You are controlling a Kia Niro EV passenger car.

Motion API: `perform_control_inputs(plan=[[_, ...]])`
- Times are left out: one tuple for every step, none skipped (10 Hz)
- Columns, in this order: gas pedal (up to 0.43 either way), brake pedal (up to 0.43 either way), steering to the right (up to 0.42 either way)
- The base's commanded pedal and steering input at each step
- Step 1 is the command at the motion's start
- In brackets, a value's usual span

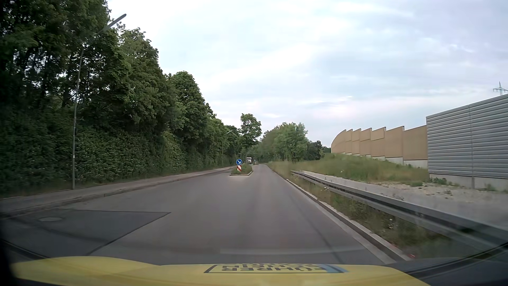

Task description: Follow the waypoints while adhering to traffic rules and regulations

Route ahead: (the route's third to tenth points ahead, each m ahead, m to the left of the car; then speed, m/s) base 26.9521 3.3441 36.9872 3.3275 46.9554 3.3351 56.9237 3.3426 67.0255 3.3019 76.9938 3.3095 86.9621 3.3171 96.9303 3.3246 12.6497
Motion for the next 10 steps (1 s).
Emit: perform_control_inputs(plan=[[0.067,0.000,0.000],[0.067,0.000,0.000],[0.067,0.000,0.001],[0.067,0.000,0.000],[0.067,0.000,0.000],[0.067,0.000,0.000],[0.067,0.000,0.001],[0.067,0.000,0.000],[0.067,0.000,0.001],[0.067,0.000,0.000]])
